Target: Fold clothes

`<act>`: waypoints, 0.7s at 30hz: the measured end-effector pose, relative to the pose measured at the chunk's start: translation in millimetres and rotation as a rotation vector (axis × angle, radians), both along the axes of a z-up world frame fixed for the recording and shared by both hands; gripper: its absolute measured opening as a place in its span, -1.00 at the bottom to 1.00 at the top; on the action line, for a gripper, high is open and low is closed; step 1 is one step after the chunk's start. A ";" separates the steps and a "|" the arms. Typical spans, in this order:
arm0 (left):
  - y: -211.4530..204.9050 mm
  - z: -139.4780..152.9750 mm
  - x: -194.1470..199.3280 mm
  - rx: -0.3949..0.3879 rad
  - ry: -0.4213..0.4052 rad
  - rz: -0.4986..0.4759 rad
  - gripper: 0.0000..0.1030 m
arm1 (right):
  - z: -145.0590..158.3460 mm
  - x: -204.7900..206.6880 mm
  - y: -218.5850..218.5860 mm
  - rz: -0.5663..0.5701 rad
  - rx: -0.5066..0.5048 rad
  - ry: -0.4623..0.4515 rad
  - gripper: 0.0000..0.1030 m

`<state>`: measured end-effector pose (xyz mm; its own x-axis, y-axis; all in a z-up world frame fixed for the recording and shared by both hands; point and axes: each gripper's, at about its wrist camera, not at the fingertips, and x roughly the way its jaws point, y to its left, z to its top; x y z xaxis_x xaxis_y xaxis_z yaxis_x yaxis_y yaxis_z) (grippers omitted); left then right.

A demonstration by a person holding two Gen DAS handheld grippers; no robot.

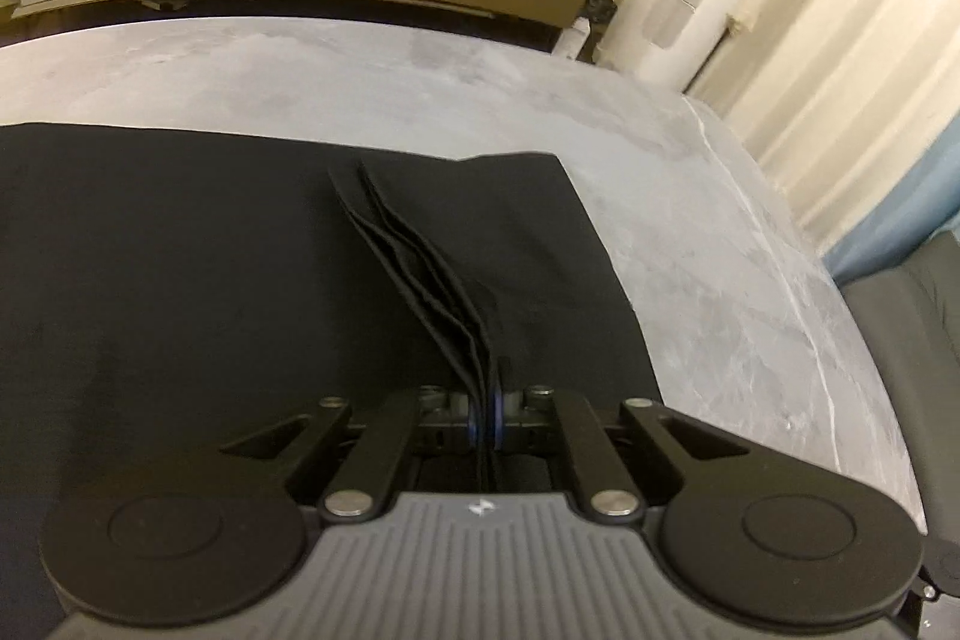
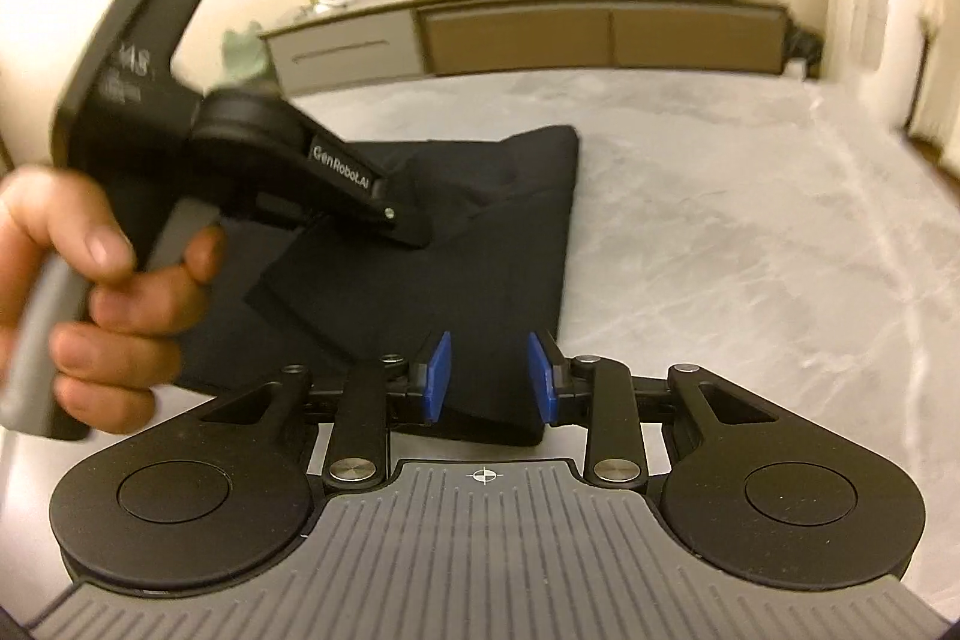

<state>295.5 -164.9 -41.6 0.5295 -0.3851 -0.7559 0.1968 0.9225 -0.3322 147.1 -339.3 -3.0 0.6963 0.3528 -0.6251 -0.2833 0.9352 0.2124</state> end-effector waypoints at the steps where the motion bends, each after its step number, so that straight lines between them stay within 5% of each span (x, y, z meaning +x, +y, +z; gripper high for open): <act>1: 3.6 0.9 -0.4 -0.005 -0.004 0.009 -0.90 | -0.1 2.0 -4.4 0.009 0.034 0.015 -0.34; 3: 10.7 11.4 -3.8 0.003 -0.025 0.035 -0.90 | -0.1 -3.2 -9.7 0.020 0.079 0.031 -0.33; 8: -0.5 7.6 -3.0 0.130 -0.007 0.010 -0.85 | -5.4 -3.8 1.1 -0.022 0.008 0.011 -0.27; 13: 3.0 7.6 -18.9 0.262 -0.032 0.058 -0.07 | -20.9 -0.4 19.3 -0.016 -0.086 0.000 -0.27; 17: 22.6 23.8 -31.6 0.285 -0.079 0.173 -0.03 | -24.9 -3.1 25.4 -0.018 -0.153 -0.014 -0.30; 21: 6.5 49.5 -32.5 0.229 -0.127 0.093 0.24 | -18.5 -3.7 19.2 -0.074 -0.140 -0.045 -0.02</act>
<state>263.0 -158.4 7.9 0.6506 -0.1575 -0.7429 0.1347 0.9867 -0.0913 143.4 -320.1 -21.6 0.7457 0.2117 -0.6317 -0.2192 0.9733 0.0673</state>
